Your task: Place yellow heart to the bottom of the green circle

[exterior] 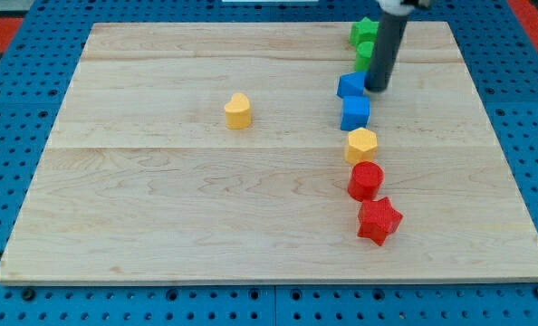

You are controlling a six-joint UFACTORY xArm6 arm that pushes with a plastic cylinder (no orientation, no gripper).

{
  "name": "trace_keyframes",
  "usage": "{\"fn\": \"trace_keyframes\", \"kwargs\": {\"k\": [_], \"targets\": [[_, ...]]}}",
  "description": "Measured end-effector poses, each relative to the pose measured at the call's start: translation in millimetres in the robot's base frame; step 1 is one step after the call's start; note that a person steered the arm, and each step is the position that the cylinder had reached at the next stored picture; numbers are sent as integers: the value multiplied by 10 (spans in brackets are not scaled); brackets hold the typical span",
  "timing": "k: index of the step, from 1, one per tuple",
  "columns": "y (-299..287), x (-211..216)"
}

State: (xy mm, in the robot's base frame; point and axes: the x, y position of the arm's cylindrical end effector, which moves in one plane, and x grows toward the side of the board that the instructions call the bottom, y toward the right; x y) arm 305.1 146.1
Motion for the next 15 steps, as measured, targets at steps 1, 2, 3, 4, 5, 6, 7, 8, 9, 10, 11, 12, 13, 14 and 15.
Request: {"fn": "trace_keyframes", "kwargs": {"k": [1,2,3,4,5,6,7,8,9,10,11,12,13,14,15], "targets": [[25,-95],[503,-132],[615,41],[902,745],[906,1686],[1000,2919],[949,3127],[18,3137],[-1675,3122],[-1949,2300],[-1984,1671],[-1989,1128],[-2159,810],[-2159,503],[-1935,432]]}}
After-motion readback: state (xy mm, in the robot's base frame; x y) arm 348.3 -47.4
